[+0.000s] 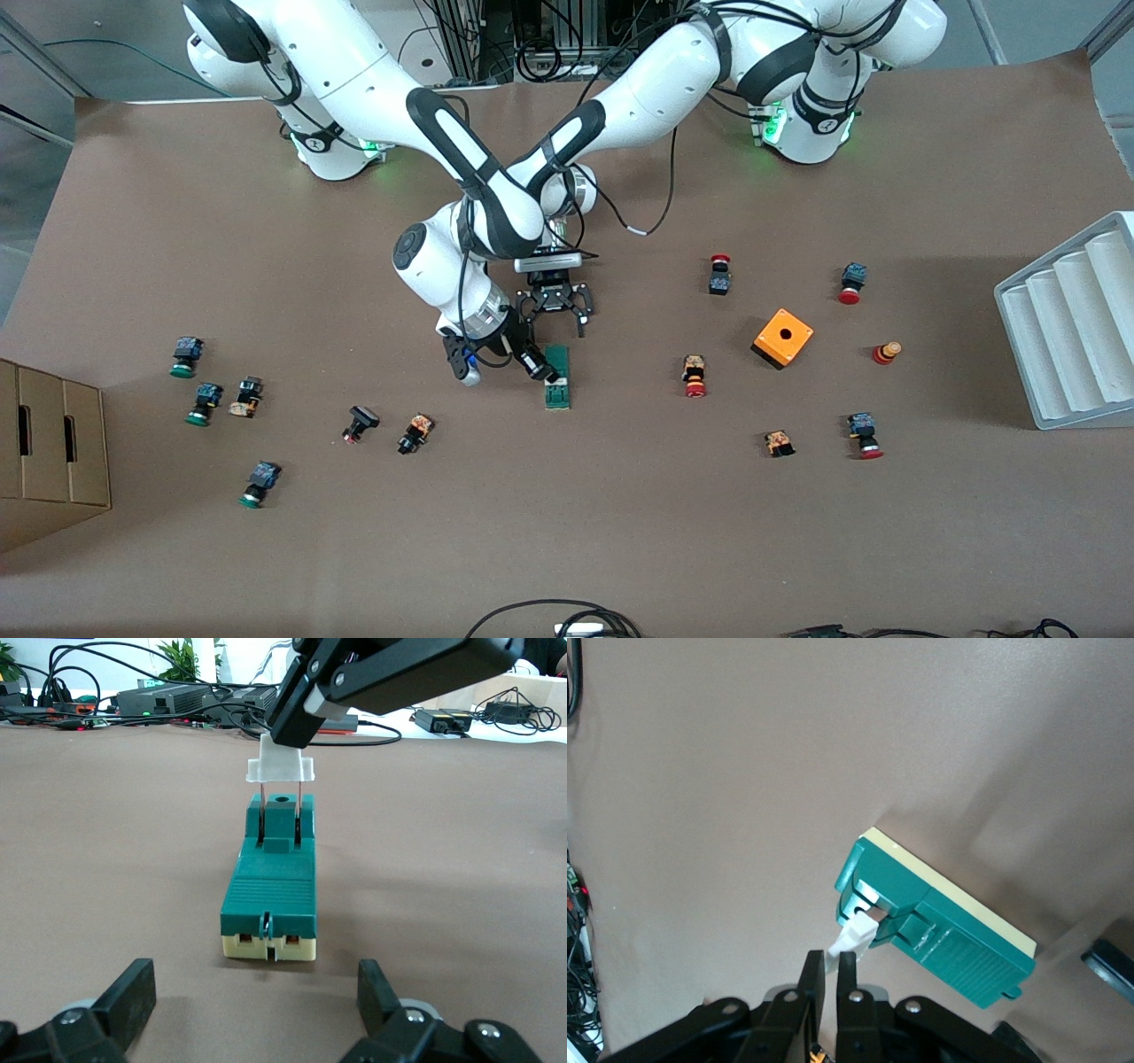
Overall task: Close load switch with both arms
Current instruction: 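Push the white handle down toward the contacts with the right gripper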
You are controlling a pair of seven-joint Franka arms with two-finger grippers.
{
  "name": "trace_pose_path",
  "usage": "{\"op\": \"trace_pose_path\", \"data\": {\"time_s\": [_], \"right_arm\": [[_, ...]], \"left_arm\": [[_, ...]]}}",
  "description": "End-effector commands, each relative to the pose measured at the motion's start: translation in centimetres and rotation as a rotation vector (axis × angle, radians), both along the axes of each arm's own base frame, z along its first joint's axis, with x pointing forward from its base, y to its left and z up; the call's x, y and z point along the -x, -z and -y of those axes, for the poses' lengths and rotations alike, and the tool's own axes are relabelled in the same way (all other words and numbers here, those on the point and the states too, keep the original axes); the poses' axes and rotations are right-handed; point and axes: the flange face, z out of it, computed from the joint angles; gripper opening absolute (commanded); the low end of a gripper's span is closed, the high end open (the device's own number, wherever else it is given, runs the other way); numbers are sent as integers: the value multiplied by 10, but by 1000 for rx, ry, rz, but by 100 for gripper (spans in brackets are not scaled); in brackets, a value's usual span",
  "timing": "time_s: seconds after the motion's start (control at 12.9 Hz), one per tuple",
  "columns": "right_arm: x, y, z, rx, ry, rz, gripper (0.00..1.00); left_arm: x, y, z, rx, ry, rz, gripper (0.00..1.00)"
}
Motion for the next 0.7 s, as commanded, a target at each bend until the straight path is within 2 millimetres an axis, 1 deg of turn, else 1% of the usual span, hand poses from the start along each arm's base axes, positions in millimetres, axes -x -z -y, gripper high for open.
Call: {"op": "trace_pose_path", "data": {"time_s": [0.0,0.15,0.23,0.62], "right_arm": [[-11,1,-5,-23,4,13,12],[-11,2,-5,-21,3,12,12],[-14,-1,-6,-26,4,18,12],[-16,3,-8,-27,6,17,11]], "left_arm": [[12,33,5,32,21,-56,100],[12,33,5,32,21,-56,100],[12,33,5,32,21,-56,100],[11,32,6,32,22,-55,100]]}}
